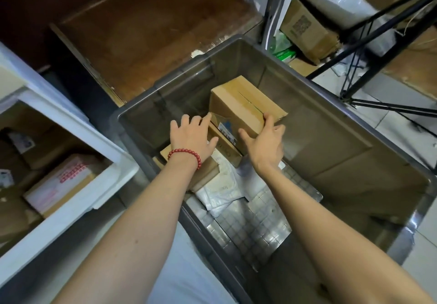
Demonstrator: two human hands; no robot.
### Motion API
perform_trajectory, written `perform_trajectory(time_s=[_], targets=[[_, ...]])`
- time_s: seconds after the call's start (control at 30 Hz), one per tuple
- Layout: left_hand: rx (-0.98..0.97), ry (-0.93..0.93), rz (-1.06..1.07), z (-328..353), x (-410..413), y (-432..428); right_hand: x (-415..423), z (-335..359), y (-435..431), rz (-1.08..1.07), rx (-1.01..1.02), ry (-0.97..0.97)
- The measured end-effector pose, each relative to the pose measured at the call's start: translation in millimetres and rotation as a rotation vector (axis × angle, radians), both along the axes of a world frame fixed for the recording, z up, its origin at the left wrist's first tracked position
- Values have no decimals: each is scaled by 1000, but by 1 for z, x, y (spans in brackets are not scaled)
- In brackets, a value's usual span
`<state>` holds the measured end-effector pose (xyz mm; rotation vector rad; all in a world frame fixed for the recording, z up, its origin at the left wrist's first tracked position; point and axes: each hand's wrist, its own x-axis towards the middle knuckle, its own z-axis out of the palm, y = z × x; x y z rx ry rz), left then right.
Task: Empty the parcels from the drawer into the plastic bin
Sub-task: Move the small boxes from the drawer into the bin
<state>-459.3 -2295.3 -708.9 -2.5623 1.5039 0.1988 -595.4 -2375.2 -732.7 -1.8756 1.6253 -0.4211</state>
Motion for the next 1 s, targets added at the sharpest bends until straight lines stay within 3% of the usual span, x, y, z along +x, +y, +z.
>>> perform_trajectory(time_s=[0.13, 0.27, 0.37, 0.5, 0.8, 1.0], targets=[[-24, 8, 16, 15, -1, 11, 5, 10, -17, 133, 33, 135], [-74, 26, 45, 38, -6, 26, -6, 37, -34, 297, 58, 401], [-124, 33, 88, 56, -6, 41, -12, 60, -27, 364, -43, 484], [-147, 61, 135, 75, -15, 69, -12, 82, 9, 481, -201, 394], [-310, 53, 351, 118, -18, 179, 41, 130, 127, 713, -289, 227], [-247, 50, 573, 112, 6, 294, 80, 132, 210, 1036, -341, 195]])
